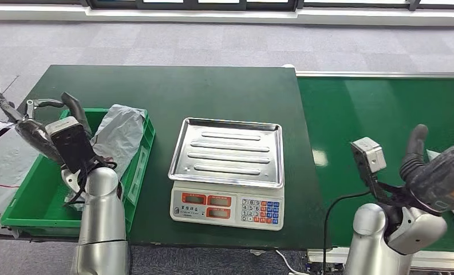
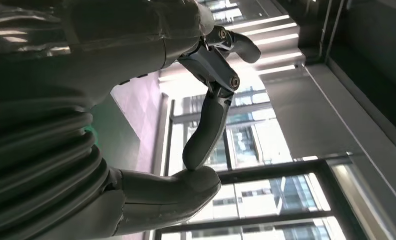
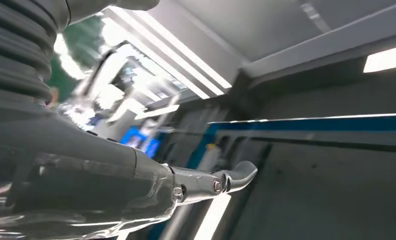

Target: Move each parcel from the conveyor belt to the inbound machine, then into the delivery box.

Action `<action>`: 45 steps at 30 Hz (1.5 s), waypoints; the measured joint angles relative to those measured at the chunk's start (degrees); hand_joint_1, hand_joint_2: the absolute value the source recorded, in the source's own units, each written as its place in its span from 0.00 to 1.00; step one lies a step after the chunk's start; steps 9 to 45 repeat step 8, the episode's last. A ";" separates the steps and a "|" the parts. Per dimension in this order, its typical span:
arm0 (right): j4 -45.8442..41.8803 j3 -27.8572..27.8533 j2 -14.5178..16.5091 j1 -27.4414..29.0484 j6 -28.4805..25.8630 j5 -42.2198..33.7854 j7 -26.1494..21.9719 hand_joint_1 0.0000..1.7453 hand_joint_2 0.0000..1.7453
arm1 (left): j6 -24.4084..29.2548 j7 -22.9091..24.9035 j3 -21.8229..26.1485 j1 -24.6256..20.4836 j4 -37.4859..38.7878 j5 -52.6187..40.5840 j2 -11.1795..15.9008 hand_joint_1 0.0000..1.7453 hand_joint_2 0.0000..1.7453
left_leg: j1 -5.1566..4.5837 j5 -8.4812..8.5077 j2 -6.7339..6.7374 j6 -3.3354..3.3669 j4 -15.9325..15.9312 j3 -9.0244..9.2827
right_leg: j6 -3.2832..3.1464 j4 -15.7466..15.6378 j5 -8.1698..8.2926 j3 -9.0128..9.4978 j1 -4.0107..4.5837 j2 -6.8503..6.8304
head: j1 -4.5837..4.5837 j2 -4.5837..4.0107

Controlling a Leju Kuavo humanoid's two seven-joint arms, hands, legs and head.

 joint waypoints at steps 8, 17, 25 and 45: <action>2.67 -2.63 -4.23 0.67 0.01 5.61 14.36 0.00 1.00 | 0.63 -3.49 -10.07 2.75 -3.36 6.88 0.32 0.00 1.00 | 0.01 0.01 0.03 0.00 0.00 0.02 | 0.03 0.00 0.04 0.00 0.01 0.05 | -0.01 0.00; 2.67 -2.63 -4.23 0.67 0.01 5.61 14.36 0.00 1.00 | 0.63 -3.49 -10.07 2.75 -3.36 6.88 0.32 0.00 1.00 | 0.01 0.01 0.03 0.00 0.00 0.02 | 0.03 0.00 0.04 0.00 0.01 0.05 | -0.01 0.00; 2.67 -2.63 -4.23 0.67 0.01 5.61 14.36 0.00 1.00 | 0.63 -3.49 -10.07 2.75 -3.36 6.88 0.32 0.00 1.00 | 0.01 0.01 0.03 0.00 0.00 0.02 | 0.03 0.00 0.04 0.00 0.01 0.05 | -0.01 0.00; 2.67 -2.63 -4.23 0.67 0.01 5.61 14.36 0.00 1.00 | 0.63 -3.49 -10.07 2.75 -3.36 6.88 0.32 0.00 1.00 | 0.01 0.01 0.03 0.00 0.00 0.02 | 0.03 0.00 0.04 0.00 0.01 0.05 | -0.01 0.00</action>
